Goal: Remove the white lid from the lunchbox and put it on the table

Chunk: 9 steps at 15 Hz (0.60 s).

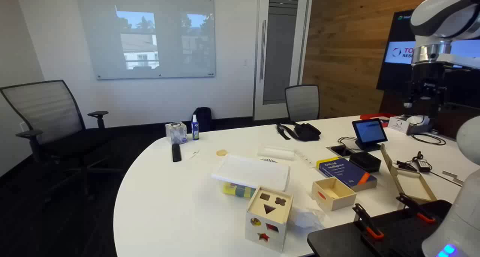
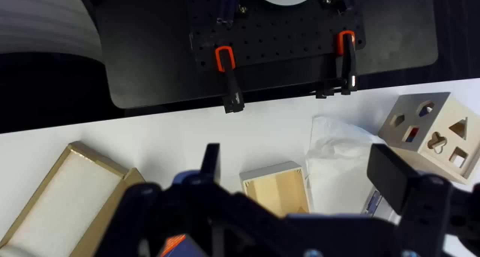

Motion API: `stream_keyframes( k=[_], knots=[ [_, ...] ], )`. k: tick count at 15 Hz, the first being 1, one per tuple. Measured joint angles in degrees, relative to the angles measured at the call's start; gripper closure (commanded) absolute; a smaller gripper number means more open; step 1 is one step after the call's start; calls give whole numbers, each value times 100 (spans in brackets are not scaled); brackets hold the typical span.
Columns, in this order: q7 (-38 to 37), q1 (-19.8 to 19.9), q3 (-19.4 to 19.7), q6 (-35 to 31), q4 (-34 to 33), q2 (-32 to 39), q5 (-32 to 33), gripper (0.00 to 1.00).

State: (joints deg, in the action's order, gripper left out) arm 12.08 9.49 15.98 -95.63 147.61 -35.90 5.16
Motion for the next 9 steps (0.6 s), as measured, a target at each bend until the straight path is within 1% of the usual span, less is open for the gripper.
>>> stream_keyframes(
  k=[5, 6, 7, 9],
  knots=[
    [0, -2, -8, -25, 15, 9, -36, 0],
    [-39, -8, -40, -170, 84, 27, -135, 0],
    [-130, -35, -96, -450, 227, 64, -306, 0],
    [-402, -145, -294, -1278, 677, 206, -781, 0]
  ],
)
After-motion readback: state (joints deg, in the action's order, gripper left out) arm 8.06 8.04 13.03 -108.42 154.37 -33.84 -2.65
